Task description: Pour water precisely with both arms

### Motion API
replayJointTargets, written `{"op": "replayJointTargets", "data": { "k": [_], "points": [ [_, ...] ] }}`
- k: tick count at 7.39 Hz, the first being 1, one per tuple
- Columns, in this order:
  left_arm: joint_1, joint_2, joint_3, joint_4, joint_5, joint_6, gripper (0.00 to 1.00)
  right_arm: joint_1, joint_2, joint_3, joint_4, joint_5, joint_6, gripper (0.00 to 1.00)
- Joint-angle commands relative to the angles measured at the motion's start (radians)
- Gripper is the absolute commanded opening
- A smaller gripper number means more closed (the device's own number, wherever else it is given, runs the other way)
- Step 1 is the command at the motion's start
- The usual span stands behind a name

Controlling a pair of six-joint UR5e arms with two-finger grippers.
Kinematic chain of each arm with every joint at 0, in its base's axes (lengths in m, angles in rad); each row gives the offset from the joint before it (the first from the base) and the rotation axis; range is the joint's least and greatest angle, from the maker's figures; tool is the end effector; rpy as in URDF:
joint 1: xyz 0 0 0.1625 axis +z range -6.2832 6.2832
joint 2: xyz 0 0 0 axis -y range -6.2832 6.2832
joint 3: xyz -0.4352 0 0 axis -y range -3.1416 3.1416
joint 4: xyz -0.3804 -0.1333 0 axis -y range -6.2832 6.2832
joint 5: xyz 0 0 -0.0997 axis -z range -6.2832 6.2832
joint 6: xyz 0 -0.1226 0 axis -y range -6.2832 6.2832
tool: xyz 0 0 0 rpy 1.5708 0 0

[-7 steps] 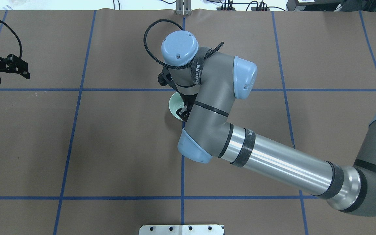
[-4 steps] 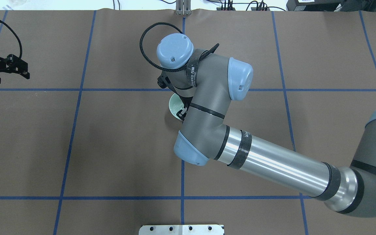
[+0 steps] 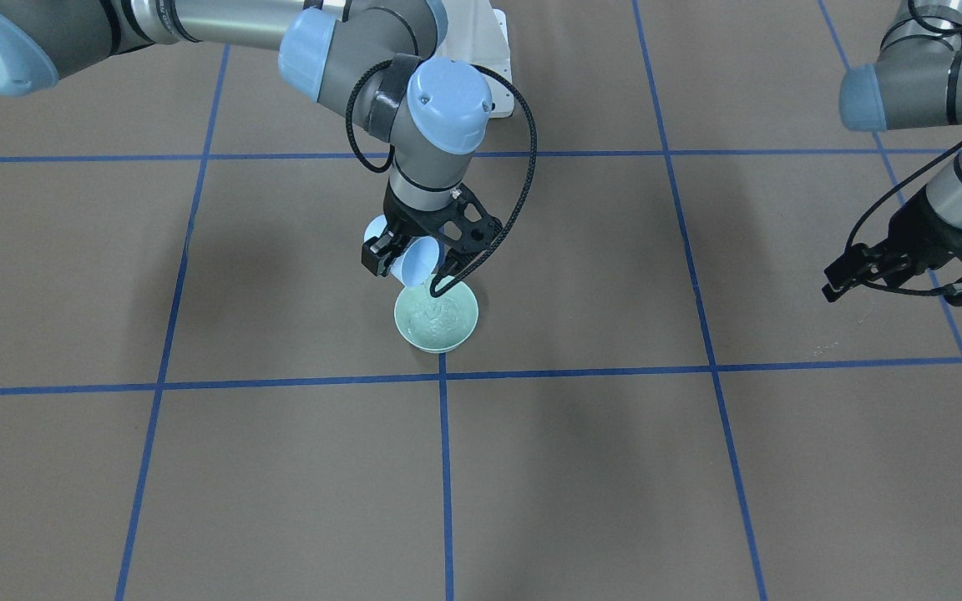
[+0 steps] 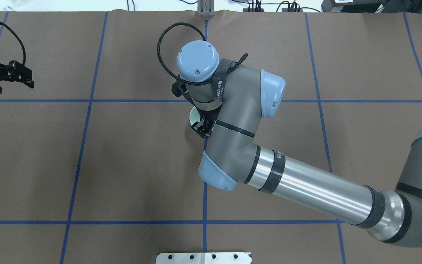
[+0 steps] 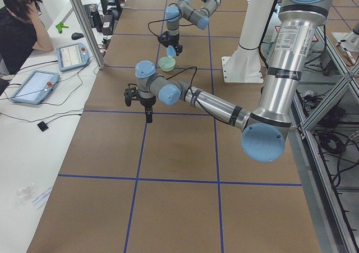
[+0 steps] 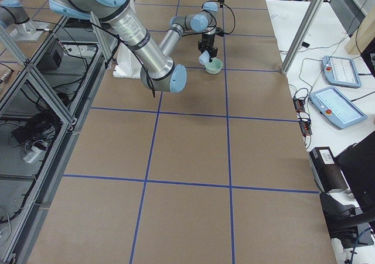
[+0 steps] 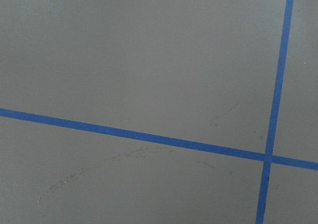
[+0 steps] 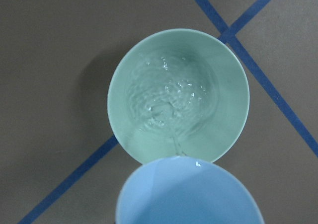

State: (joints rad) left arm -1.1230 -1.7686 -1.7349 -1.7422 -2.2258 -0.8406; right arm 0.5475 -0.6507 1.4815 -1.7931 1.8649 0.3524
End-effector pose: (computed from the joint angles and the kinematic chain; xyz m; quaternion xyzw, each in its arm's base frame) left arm 0.1968 -0.5451 0.4876 0.0131 0.3980 -0.0951 0.9124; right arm -0.5909 -0.4747 0.1845 0.1402 -0.2961 -0.3521 0.8767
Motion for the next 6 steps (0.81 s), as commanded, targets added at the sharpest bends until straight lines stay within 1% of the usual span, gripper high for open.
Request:
{"op": "replayJointTargets", "data": {
  "k": [1,2,3,4,5,6],
  "points": [
    [0.0,-0.003,0.0,0.001,0.0,0.0,1.0,0.008,-0.114,0.07,0.27,-0.006,0.13,0.0],
    [0.0,-0.003,0.0,0.003,0.0,0.0,1.0,0.021,-0.186,0.157,0.369,-0.038,0.204,0.0],
    [-0.001,0.0,-0.003,0.0,0.0,0.0,1.0,0.041,-0.231,0.236,0.403,-0.046,0.262,0.0],
    [-0.001,0.001,-0.006,-0.002,0.0,-0.002,1.0,0.067,-0.272,0.328,0.406,-0.087,0.267,0.0],
    [-0.001,0.001,-0.009,-0.002,0.0,-0.002,1.0,0.092,-0.358,0.429,0.431,-0.149,0.311,0.0],
    [-0.001,0.003,-0.011,-0.002,0.0,-0.002,1.0,0.101,-0.501,0.577,0.452,-0.282,0.474,0.0]
  ]
}}
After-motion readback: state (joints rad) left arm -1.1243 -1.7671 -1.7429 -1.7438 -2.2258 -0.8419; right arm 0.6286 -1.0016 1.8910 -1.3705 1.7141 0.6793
